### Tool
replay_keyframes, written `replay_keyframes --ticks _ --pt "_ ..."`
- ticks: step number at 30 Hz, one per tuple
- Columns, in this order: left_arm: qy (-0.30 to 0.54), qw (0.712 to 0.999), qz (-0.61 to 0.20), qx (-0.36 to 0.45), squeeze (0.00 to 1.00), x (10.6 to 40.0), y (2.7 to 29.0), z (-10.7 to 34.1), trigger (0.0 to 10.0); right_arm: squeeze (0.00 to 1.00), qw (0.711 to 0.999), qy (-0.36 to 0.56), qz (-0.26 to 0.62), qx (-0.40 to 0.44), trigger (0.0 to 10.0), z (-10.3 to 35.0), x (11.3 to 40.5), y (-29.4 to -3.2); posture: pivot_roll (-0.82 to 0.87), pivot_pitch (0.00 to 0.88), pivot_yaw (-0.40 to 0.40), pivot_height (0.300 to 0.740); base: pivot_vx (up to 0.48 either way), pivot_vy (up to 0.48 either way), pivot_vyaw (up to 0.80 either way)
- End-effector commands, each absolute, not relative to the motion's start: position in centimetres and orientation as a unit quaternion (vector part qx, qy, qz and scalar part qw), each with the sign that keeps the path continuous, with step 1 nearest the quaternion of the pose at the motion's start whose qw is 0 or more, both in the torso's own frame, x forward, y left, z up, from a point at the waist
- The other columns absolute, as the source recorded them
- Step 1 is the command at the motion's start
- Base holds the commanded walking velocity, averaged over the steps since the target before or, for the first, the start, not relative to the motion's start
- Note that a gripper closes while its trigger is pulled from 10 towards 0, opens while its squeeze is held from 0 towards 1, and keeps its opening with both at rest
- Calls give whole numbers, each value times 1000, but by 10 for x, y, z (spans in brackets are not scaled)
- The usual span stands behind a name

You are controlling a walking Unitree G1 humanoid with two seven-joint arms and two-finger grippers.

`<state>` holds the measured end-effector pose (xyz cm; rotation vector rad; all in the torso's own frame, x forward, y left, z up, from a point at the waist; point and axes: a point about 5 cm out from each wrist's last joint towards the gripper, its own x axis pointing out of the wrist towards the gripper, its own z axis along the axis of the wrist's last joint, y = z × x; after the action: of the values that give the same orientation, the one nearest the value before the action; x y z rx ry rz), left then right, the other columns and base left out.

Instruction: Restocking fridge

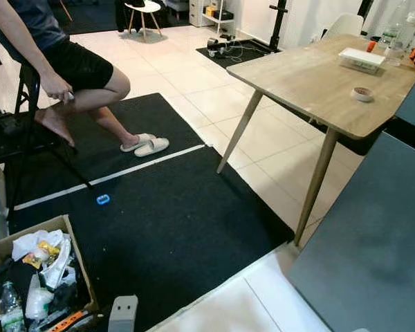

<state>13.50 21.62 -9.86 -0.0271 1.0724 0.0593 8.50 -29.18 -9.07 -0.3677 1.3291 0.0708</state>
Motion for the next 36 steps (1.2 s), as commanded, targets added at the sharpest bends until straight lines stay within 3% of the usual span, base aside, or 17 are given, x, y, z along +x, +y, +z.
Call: replay_keyframes --ticks 1,11,36 --pt "510 860 20 -22 0 137 208 -100 10000 0 770 617 26 -163 10000 -90 79 -297 8 0 -68 740 0 0 0" --pt "515 857 1 -18 0 138 203 -100 10000 0 770 617 21 -160 10000 -91 76 -296 -7 0 -49 740 0 0 0" --pt "511 859 -11 -21 0 138 195 -101 10000 0 771 615 28 -159 10000 -92 78 -292 -8 0 -64 740 263 0 0"
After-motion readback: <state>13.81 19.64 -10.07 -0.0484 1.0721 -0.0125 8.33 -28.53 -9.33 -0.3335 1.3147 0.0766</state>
